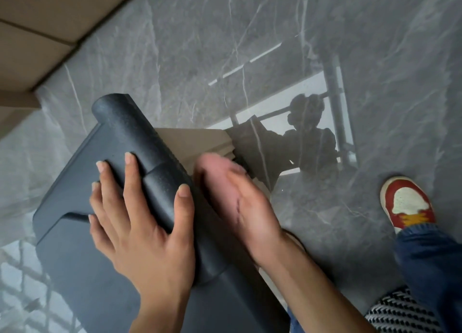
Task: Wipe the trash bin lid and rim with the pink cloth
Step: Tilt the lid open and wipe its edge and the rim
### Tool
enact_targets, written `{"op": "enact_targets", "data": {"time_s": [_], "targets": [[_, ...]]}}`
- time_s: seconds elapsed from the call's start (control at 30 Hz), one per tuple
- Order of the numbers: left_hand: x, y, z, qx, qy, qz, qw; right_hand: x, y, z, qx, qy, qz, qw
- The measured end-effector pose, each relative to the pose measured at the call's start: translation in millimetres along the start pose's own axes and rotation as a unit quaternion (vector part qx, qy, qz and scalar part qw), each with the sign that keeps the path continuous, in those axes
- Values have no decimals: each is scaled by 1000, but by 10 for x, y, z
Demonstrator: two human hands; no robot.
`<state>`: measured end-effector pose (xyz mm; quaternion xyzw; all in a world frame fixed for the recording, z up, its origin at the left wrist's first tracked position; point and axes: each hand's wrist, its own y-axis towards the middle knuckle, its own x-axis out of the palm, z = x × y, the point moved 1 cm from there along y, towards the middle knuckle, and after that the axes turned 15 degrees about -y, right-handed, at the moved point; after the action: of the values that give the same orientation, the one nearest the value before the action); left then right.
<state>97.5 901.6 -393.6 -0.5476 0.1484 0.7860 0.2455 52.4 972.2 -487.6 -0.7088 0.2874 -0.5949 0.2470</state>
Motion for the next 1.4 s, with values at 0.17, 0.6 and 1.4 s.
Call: {"op": "enact_targets", "data": {"time_s": [0.17, 0.6, 1.4], "targets": [[-9, -4, 51, -5, 0, 4, 1000, 217, 412, -282, -111, -79, -67, 988], [19, 3, 42, 15, 21, 19, 999, 99, 855, -227, -162, -398, -27, 903], [35, 31, -5, 53, 64, 13, 996, 3, 680, -130, -95, -385, -113, 911]]}}
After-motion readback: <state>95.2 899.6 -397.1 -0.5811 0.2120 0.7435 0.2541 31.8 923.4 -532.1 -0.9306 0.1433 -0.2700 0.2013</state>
